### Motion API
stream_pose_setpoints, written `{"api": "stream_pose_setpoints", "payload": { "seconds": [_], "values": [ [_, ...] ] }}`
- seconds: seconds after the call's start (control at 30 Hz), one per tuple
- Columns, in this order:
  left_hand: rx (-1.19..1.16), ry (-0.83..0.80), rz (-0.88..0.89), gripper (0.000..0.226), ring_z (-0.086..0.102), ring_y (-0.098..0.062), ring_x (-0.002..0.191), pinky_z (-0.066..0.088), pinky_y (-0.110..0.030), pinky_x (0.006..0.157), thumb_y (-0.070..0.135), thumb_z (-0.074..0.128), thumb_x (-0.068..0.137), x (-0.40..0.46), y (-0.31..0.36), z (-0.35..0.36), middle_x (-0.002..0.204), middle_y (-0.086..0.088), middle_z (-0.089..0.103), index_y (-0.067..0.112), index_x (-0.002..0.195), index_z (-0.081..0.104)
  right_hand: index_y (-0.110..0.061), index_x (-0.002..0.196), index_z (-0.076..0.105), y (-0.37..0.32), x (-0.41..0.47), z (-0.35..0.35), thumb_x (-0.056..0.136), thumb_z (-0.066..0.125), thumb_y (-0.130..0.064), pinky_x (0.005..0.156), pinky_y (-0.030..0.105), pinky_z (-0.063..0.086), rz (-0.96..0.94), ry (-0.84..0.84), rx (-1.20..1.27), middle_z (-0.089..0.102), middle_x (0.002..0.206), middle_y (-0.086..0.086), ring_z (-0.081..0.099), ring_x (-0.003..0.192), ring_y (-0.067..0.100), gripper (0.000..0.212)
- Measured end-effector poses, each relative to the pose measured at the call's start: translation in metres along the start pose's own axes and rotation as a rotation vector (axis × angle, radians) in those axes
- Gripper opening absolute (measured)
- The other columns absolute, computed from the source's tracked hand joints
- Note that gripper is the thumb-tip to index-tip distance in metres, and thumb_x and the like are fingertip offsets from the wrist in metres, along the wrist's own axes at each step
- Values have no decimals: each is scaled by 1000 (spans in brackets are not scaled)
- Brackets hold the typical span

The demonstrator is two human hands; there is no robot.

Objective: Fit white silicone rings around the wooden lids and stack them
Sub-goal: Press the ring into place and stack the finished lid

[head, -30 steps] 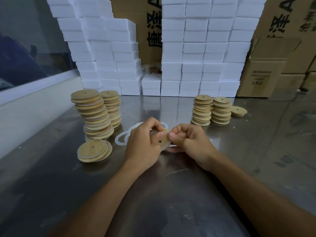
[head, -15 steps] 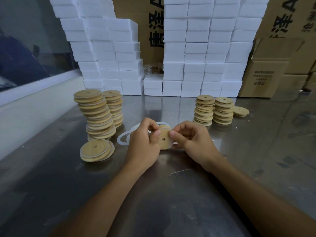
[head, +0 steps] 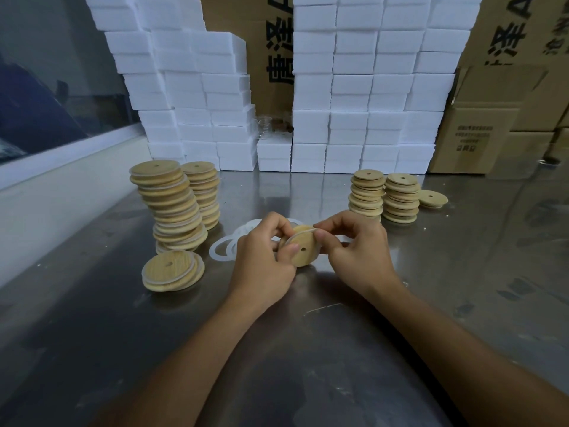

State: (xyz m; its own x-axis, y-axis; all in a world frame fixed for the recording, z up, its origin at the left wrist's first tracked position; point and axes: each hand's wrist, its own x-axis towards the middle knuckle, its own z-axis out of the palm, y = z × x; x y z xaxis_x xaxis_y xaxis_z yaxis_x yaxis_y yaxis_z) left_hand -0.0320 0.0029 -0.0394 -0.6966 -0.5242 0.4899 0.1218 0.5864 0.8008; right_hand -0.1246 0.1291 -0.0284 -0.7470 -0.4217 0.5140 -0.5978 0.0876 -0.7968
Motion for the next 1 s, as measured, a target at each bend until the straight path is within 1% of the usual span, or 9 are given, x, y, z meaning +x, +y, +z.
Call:
{"api": "stream_pose_setpoints", "payload": {
  "seconds": [0.1, 0.27, 0.4, 0.57, 0.67, 0.73, 0.8, 0.87, 1.0],
  "values": [
    [57, -2, 27, 36, 65, -11, 87, 60, -44, 66, 4, 68, 85, 1, 0, -2, 84, 13, 63, 34, 84, 50, -14, 74, 70, 2, 2, 0, 84, 73, -3, 72, 43, 62, 79, -38, 77, 72, 78, 5, 71, 81, 22, 16],
    [70, 17, 57, 35, 65, -11, 85, 60, -45, 65, 5, 68, 84, 1, -4, -2, 82, 13, 62, 35, 82, 49, -7, 80, 73, 5, 1, -2, 87, 72, -6, 72, 36, 62, 78, -108, 128, 73, 79, 7, 71, 79, 21, 7],
    [-26, 38, 2, 36, 68, -14, 86, 60, -47, 65, 4, 67, 83, 1, -9, 0, 83, 11, 64, 36, 79, 53, -7, 83, 70, 6, 2, 1, 90, 70, -11, 73, 43, 62, 150, -137, 181, 72, 84, 11, 71, 83, 26, 8],
    [-142, 64, -74, 28, 71, -17, 83, 61, -49, 66, 11, 68, 79, 4, -11, -1, 84, 13, 67, 36, 76, 56, -11, 82, 69, 6, 1, 3, 91, 70, -14, 70, 42, 62, 166, -152, 158, 72, 83, 9, 72, 79, 31, 9],
    [-139, 73, -59, 29, 71, -15, 79, 61, -49, 61, 11, 69, 80, 2, -9, 2, 82, 14, 66, 36, 76, 55, -13, 82, 68, 5, -1, 2, 91, 69, -12, 69, 43, 61, 54, -108, 43, 70, 80, 1, 69, 78, 21, 9],
    [-102, 84, -25, 34, 69, -11, 79, 61, -46, 60, 7, 69, 81, 1, -6, 4, 82, 18, 65, 37, 77, 54, -12, 82, 68, 2, -3, 2, 90, 68, -10, 67, 35, 57, -69, -36, -49, 68, 79, -6, 65, 80, 12, 8],
    [-63, 88, -3, 40, 69, -9, 82, 61, -44, 62, 3, 69, 82, 0, -5, 4, 83, 21, 63, 39, 78, 54, -11, 85, 67, -4, -5, 3, 89, 66, -7, 65, 33, 52, -220, 42, -136, 67, 82, -5, 62, 81, 12, 6],
    [-55, 85, 15, 39, 69, -10, 83, 62, -41, 63, 5, 71, 83, 0, -5, 4, 82, 20, 63, 39, 77, 53, -8, 88, 64, -7, -6, 5, 89, 64, -4, 68, 40, 52, -317, 58, -203, 64, 88, 0, 60, 84, 18, 5],
    [-37, 84, 59, 36, 68, -3, 79, 54, -15, 61, 8, 73, 83, -1, -3, 2, 77, 24, 63, 35, 73, 52, -6, 90, 63, -7, -6, 8, 88, 61, -1, 70, 42, 50, -376, 15, -281, 60, 93, 3, 54, 87, 19, 6]
  ]
}}
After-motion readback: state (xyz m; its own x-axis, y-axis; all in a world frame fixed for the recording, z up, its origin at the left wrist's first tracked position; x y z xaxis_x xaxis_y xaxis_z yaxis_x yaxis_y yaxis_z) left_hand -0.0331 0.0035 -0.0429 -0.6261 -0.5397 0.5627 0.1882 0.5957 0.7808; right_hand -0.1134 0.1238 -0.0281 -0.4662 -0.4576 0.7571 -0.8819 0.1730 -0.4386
